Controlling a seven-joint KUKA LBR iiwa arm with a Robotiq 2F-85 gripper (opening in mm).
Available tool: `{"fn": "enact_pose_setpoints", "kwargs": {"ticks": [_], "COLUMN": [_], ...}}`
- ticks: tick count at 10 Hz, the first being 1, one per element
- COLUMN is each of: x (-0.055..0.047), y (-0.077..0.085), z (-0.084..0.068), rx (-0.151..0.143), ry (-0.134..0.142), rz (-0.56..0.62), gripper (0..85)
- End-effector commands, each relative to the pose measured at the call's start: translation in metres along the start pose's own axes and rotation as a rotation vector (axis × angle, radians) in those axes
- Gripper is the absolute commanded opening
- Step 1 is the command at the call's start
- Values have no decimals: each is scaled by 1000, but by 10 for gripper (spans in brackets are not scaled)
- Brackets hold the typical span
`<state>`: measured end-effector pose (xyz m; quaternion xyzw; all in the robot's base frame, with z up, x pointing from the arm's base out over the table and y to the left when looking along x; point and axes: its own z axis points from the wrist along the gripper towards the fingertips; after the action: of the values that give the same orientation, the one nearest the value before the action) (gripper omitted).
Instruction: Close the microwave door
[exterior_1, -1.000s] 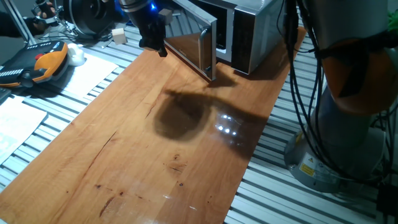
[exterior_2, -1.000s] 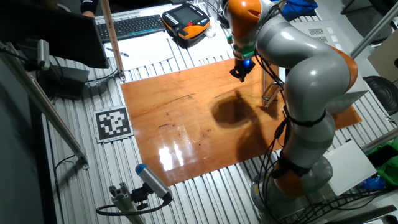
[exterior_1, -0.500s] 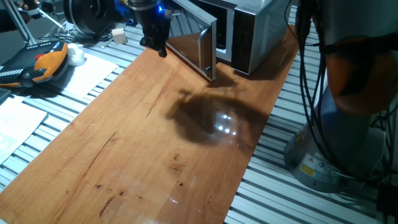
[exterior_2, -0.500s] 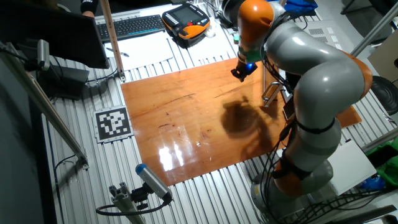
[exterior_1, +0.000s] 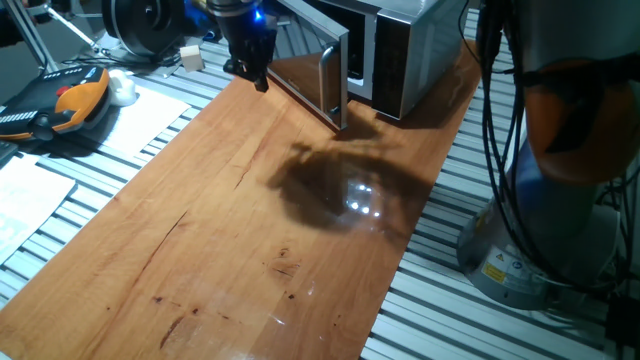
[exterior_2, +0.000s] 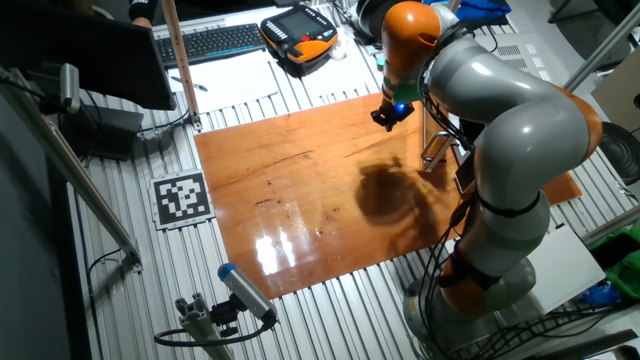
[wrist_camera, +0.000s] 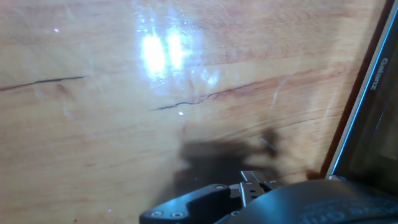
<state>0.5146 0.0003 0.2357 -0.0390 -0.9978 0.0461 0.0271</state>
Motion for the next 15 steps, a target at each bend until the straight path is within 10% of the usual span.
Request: {"fn": "enact_pose_setpoints", "kwargs": {"ticks": [1, 6, 15], "x": [0, 0, 7], "y": [0, -8, -133], "z": [0, -2, -3], "rx": [-20, 26, 105], "ry": [-3, -21, 0], "rz": [1, -2, -88], "gripper": [0, 0, 0]}}
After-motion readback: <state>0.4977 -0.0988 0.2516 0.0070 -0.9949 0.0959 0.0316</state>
